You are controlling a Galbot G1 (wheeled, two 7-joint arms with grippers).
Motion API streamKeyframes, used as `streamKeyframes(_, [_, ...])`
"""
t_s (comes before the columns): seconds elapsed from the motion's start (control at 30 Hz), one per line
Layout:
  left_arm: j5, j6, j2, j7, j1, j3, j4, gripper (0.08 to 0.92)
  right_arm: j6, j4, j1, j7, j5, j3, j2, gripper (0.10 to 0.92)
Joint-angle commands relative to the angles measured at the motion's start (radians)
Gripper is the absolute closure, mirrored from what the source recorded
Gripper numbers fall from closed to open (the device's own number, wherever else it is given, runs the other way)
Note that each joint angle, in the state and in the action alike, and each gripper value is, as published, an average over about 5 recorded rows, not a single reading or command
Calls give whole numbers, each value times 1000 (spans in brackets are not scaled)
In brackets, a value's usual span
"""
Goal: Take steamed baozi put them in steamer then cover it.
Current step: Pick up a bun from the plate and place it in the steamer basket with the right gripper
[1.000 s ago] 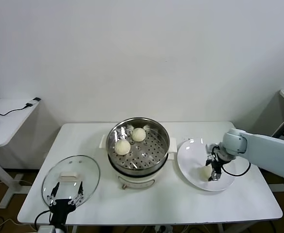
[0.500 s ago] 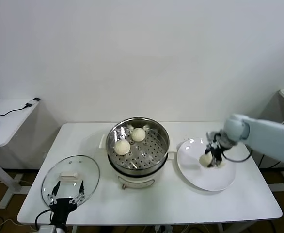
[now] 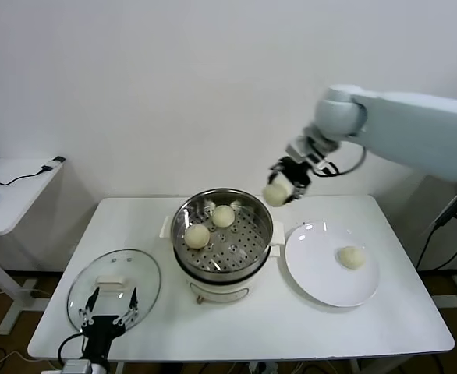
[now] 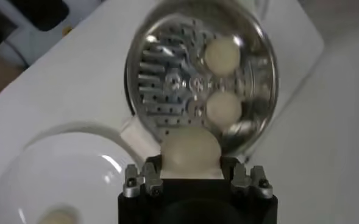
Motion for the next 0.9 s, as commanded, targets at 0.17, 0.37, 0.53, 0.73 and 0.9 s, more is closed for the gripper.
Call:
streamKeyframes(0.17, [5,1,-2,1,2,-5,1,177,278,50,-102,-13,-202,24,262,389])
streamKeyframes(0.37, [4,0,0,0,-1,-10,4,177,293,-19,-187,5,-243,-5,312,389])
streamKeyframes(0.53, [4,1,0,0,-3,-9,6,177,289,-53,-257,18,-273,-12,326,388])
streamKeyframes(0.73, [1,0,5,-1,-6,-13,12,177,274,-86,-303,47,-302,-16,325,388])
streamKeyframes(0.9, [1,1,6,0,-7,-10,10,177,276,-134,-327,76,-322,-4,332,382])
